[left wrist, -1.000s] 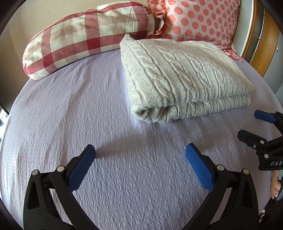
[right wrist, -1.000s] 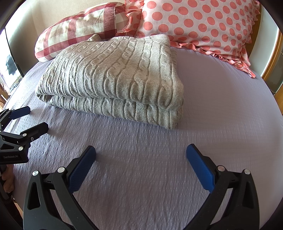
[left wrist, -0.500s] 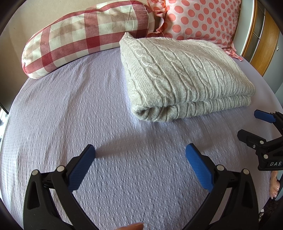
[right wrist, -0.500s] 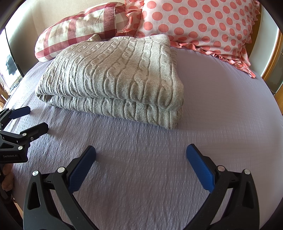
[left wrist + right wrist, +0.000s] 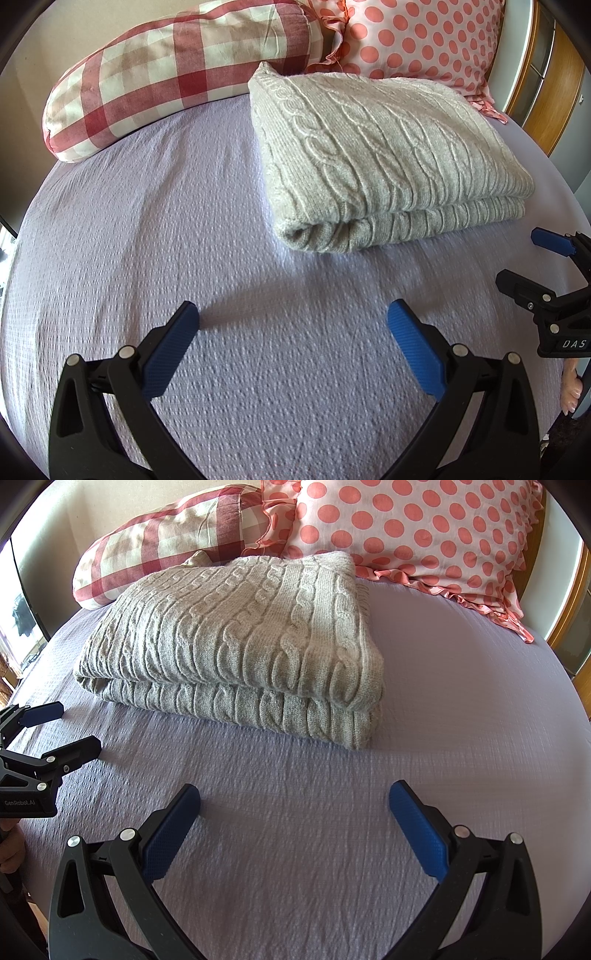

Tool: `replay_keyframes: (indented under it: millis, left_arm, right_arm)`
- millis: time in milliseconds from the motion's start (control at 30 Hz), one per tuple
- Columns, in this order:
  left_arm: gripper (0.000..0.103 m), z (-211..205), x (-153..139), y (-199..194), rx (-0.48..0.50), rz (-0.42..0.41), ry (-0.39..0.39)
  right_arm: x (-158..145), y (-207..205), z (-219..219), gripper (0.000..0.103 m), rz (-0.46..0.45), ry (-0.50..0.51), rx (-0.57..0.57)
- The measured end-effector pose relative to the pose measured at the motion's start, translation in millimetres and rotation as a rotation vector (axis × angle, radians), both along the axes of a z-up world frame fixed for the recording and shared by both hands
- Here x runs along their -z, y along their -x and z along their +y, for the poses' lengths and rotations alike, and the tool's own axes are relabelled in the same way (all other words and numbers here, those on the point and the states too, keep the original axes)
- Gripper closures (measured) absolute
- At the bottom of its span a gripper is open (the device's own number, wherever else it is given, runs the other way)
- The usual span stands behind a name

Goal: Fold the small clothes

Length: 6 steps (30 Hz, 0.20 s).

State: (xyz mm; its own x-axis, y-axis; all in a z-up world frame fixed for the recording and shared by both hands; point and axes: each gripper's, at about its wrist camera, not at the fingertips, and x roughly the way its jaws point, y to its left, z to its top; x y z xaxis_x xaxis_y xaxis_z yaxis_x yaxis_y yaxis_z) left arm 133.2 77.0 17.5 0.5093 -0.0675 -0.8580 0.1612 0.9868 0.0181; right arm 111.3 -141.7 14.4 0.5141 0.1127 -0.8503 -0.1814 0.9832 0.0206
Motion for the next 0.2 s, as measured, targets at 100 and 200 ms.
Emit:
replay_keyframes:
  millis: [100, 200]
  left_arm:
    - [0.002, -0.1, -0.2, 0.0, 0.001, -0.005, 0.0]
    - [0.002, -0.4, 0.1, 1.0, -0.001, -0.011, 0.0]
  right_arm:
    - [0.1, -0.3, 0.3, 0.001, 0.0, 0.0, 0.0]
    - [0.1, -0.3, 0.3, 0.001, 0.0, 0.0, 0.0]
